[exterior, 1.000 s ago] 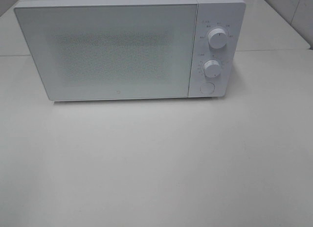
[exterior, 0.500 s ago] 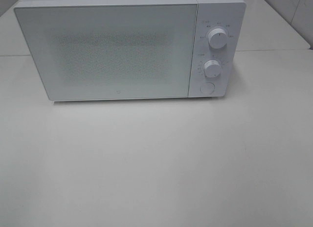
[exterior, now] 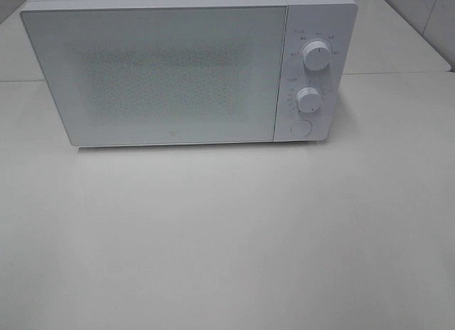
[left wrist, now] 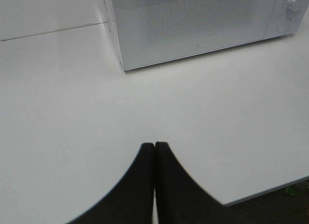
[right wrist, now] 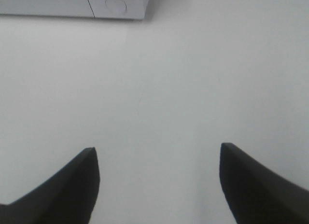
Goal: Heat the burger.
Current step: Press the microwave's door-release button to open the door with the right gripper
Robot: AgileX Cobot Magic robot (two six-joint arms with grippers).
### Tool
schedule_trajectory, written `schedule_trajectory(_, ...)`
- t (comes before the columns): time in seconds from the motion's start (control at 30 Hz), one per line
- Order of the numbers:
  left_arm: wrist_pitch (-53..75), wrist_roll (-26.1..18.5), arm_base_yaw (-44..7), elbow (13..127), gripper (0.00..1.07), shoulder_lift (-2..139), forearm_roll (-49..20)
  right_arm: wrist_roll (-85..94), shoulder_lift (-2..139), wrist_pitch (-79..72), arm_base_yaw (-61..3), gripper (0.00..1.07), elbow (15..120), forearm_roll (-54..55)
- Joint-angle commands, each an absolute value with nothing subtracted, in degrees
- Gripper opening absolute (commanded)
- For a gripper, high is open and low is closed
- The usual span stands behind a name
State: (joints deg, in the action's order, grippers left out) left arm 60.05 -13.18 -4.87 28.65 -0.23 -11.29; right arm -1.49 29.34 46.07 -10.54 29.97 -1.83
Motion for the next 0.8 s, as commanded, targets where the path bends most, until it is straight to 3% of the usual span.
schedule_trajectory(0.03, 59.4, -13.0, -4.7, 28.4, 0.00, -0.5, -11.6, -0.6, 30.9, 38.5, -10.3, 0.67, 30.4, -2.0)
schedule_trajectory(0.53, 59.4, -13.0, -4.7, 28.4, 0.00, -0.5, -11.6, -0.4, 40.1, 22.4, -10.3, 0.64, 30.3, -2.1)
schedule_trajectory(0.73, 59.4, -13.0, -4.7, 28.4, 0.00, -0.5, -11.6, -0.4, 43.7, 14.6, -10.3, 0.55, 30.3, -2.1)
schedule_trajectory(0.8, 59.4, -13.0, -4.7, 28.4, 0.00, -0.5, -11.6, -0.4, 46.4, 9.2, -10.3, 0.43, 30.3, -2.1)
